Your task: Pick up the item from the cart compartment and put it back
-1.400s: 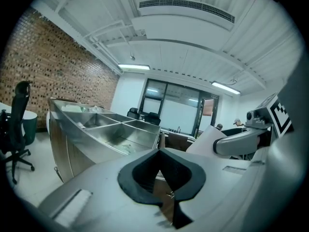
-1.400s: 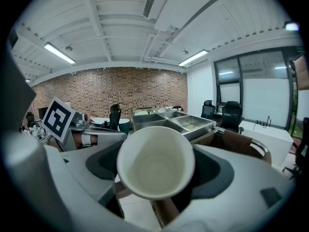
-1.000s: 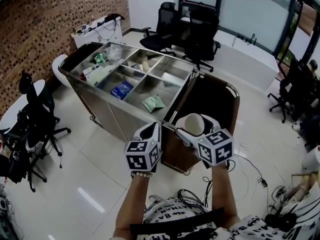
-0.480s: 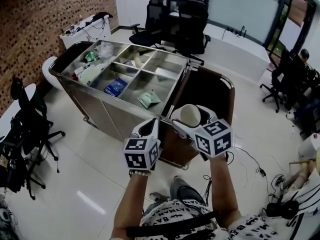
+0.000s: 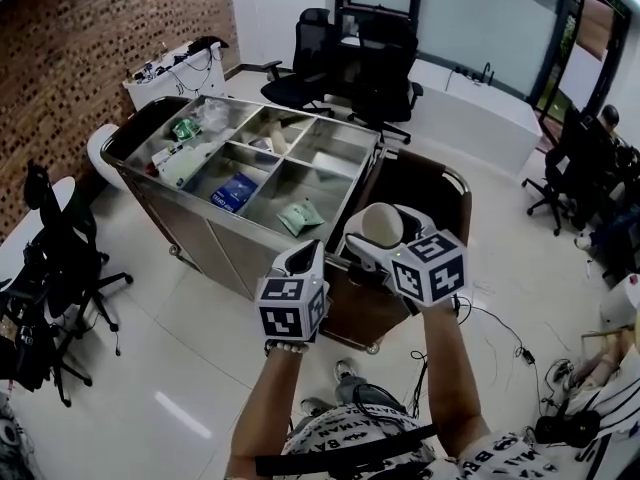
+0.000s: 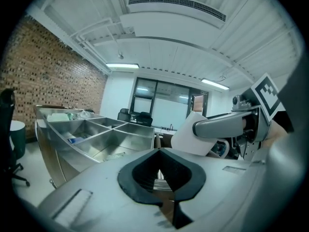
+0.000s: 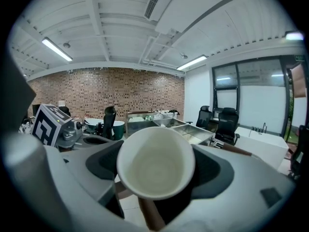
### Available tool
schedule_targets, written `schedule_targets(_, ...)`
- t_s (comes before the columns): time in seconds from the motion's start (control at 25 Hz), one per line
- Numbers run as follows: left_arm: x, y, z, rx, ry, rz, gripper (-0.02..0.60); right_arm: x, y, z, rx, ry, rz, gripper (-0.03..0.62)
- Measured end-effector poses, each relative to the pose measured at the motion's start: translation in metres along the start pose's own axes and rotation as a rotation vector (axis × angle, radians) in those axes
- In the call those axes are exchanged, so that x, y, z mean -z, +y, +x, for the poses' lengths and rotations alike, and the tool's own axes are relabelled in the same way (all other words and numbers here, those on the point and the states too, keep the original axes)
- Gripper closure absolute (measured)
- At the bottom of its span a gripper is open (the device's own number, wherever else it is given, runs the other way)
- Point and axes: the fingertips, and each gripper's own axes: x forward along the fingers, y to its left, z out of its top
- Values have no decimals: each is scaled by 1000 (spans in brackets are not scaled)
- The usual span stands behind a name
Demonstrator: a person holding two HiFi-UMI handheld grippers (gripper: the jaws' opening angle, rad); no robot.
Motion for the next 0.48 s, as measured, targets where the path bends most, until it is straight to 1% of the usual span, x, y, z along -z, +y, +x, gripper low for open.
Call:
schedule_targets(0.28, -27, 15, 29, -11, -13, 9, 580, -43, -35, 29, 11, 2, -59, 163)
schedule_targets(0.48, -46, 19, 52, -11, -14, 47, 580, -82, -62, 50, 28, -6, -95, 163)
